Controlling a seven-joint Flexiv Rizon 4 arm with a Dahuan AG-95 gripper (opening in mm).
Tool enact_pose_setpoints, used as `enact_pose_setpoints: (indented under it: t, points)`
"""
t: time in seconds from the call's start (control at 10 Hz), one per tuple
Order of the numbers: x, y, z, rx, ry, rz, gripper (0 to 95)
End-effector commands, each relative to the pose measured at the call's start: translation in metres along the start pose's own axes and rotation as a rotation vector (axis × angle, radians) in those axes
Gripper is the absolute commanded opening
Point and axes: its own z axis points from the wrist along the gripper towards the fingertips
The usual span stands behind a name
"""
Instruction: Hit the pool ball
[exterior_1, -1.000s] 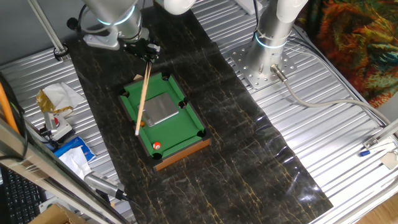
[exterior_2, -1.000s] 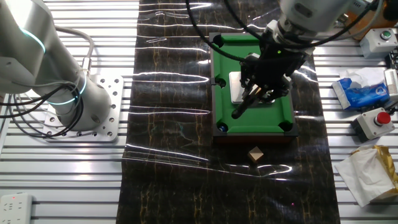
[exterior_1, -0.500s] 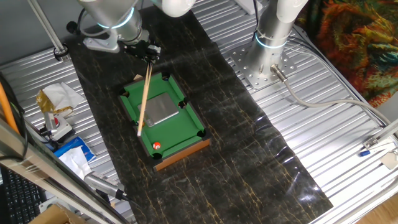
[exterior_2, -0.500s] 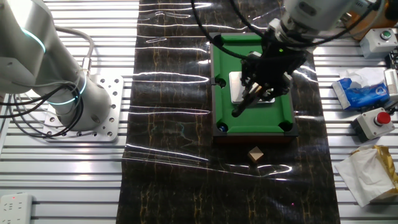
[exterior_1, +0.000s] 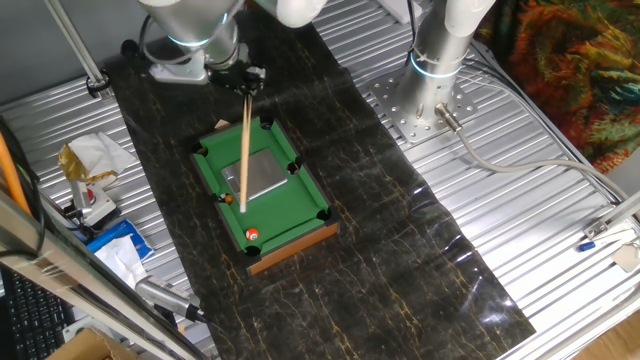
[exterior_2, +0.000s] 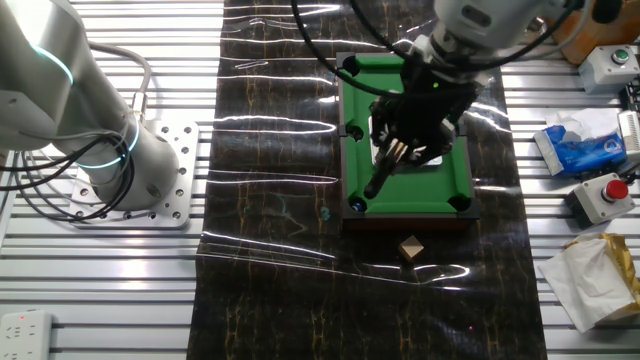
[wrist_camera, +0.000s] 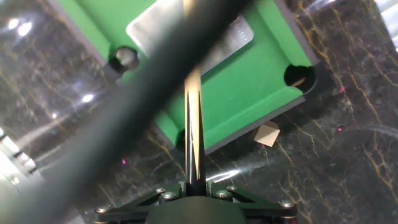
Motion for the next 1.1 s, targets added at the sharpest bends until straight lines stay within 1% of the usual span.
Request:
enact_pose_setpoints:
  t: [0.1,0.4,0.6,0.7,1.1]
  points:
    - [0.0061,0.0045,0.0025,0.013,-0.005,-0.039,0.0]
    - [0.006,0.0043,0.0027,0.015,-0.004,-0.048,0.0]
    - [0.0059,0.0042,0.003,0.026,-0.004,-0.03,0.0]
    - [0.0058,0.0041,0.0031,0.024,-0.006,-0.018,0.0]
    - [0.0013,-0.0002,0.0109,0.024,-0.015,-0.003,0.0]
